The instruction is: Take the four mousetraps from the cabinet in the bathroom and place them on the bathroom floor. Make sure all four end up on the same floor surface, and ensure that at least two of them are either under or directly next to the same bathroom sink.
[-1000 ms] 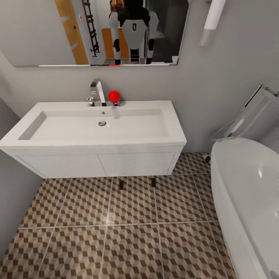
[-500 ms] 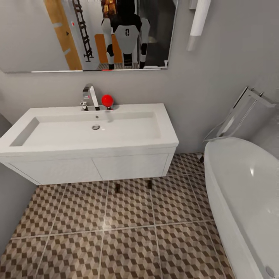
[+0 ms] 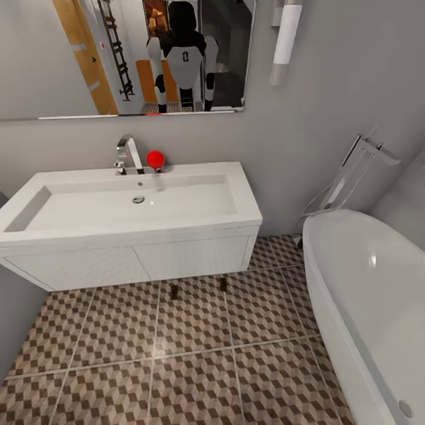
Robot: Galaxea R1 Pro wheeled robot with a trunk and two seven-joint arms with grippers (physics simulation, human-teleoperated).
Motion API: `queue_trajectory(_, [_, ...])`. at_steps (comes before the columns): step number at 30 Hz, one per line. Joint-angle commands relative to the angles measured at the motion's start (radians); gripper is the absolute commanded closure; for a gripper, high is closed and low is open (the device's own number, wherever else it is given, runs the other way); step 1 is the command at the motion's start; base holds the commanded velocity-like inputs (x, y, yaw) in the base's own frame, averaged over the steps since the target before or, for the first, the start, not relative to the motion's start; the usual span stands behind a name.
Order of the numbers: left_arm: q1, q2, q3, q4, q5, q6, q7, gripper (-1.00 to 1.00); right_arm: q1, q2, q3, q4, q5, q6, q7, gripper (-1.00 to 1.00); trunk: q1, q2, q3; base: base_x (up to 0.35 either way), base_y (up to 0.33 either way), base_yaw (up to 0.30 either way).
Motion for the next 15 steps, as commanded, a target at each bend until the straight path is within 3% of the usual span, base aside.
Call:
queue_trajectory(1, [0.000,0.000,0.000,0.000,0.000,0.000,0.000,-1.00,0.000,0.000,0.000,-0.001,0.001,0.000,0.000,-1.00,0.000,0.000,0.002,0.000,0.000,-0.044])
queue_trajectory(15, [0.000,0.000,0.000,0.000,0.000,0.000,-0.001,-1.00,0.000,0.001,0.002,-0.005,0.007,0.000,0.000,-1.00,0.000,0.000,0.024,0.000,0.000,-0.010])
